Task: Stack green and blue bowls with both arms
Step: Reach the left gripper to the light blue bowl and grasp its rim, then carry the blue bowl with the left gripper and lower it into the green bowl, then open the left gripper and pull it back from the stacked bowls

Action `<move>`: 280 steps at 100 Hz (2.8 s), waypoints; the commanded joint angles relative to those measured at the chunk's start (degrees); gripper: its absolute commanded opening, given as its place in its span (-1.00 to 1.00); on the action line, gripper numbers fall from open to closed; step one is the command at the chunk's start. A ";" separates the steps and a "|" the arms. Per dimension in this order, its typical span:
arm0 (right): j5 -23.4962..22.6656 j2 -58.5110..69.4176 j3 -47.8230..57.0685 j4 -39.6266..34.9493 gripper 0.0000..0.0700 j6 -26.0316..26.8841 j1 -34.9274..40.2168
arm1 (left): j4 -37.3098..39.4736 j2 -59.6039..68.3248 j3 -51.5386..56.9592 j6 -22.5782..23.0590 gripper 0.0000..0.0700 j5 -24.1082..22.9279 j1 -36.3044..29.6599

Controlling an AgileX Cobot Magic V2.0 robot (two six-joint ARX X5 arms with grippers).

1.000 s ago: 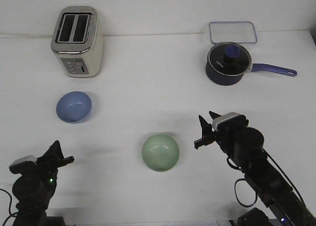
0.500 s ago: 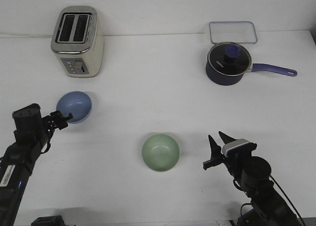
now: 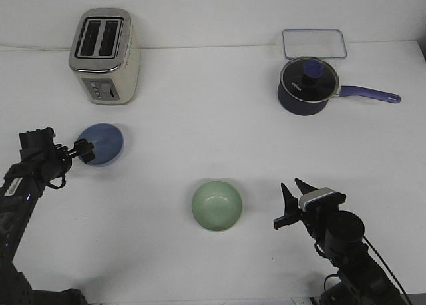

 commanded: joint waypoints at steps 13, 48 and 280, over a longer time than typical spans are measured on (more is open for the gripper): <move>0.04 0.17 0.11 0.48 -0.28 0.68 0.20 | 0.31 7.52 5.66 1.95 0.55 1.09 -0.04; 0.04 0.17 0.11 0.44 -0.28 0.70 0.20 | -4.28 12.59 10.99 5.35 -0.64 1.27 -0.31; 0.07 -2.34 0.11 -0.11 -0.28 2.32 0.20 | -1.60 -26.49 10.91 17.57 -0.07 -9.38 -37.46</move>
